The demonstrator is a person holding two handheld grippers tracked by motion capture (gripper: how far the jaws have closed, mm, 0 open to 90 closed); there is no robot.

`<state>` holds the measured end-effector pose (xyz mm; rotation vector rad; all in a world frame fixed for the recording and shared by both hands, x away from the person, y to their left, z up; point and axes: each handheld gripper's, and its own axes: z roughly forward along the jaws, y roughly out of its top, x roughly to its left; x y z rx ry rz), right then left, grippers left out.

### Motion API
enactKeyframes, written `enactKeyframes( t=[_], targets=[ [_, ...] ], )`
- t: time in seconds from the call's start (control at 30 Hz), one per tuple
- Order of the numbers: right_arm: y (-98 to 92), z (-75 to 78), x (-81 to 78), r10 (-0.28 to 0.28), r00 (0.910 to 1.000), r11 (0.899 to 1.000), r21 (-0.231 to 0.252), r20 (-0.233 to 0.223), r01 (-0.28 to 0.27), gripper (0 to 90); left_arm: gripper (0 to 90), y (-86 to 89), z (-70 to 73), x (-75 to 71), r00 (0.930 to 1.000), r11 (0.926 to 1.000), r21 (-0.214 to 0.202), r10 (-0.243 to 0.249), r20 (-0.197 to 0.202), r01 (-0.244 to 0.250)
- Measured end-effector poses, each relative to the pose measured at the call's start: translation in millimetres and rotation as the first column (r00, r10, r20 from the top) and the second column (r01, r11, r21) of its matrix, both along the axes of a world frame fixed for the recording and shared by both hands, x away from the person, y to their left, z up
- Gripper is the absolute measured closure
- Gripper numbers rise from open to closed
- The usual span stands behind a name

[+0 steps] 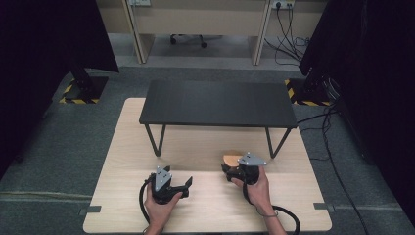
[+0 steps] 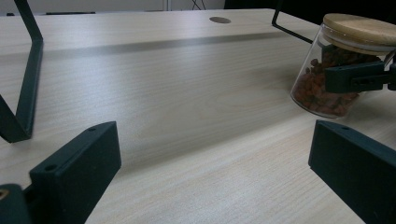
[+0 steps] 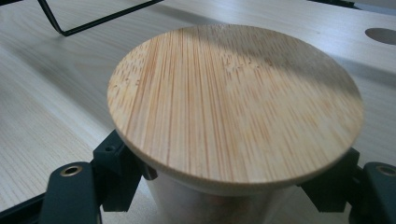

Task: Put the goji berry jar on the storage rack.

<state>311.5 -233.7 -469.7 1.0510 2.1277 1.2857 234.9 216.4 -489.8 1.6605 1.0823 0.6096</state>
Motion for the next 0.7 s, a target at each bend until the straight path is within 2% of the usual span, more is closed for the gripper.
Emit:
enactKeyframes(
  t=[0.27, 0.4, 0.47, 0.57, 0.6, 0.7],
  targets=[
    [1.3, -0.2, -1.6, -0.003, 1.0000, 1.000, -0.005, 0.007, 0.003, 26.3, 1.6, 0.1, 0.0, 0.2, 1.0000, 1.0000, 0.000, -0.002, 0.000, 0.002],
    [4.5, -1.1, -5.8, -0.030, 0.9994, 1.000, -0.008, 0.020, 0.030, 26.3, 1.6, 0.4, -0.1, 0.3, 1.0000, 1.0000, -0.001, -0.003, 0.001, 0.003],
    [3.7, -2.2, -10.0, -0.050, 0.9985, 0.999, 0.013, 0.022, 0.050, 26.3, 1.6, 0.6, -0.2, 0.4, 1.0000, 1.0000, -0.001, -0.003, 0.001, 0.003],
    [5.7, 2.7, -26.6, -0.098, 0.9936, 0.995, 0.031, 0.056, 0.096, 26.3, 1.6, 0.7, -0.2, 0.3, 1.0000, 1.0000, -0.002, -0.002, 0.001, 0.002],
    [5.7, 2.7, -26.6, -0.098, 0.9936, 0.995, 0.031, 0.056, 0.096, 26.3, 1.6, 0.8, -0.2, 0.4, 1.0000, 1.0000, -0.003, -0.002, 0.001, 0.002],
    [12.1, 15.6, -49.2, -0.164, 0.9824, 0.986, 0.035, 0.089, 0.162, 26.3, 1.6, 0.8, -0.2, 0.4, 1.0000, 1.0000, -0.002, -0.001, 0.001, 0.001]
  ],
)
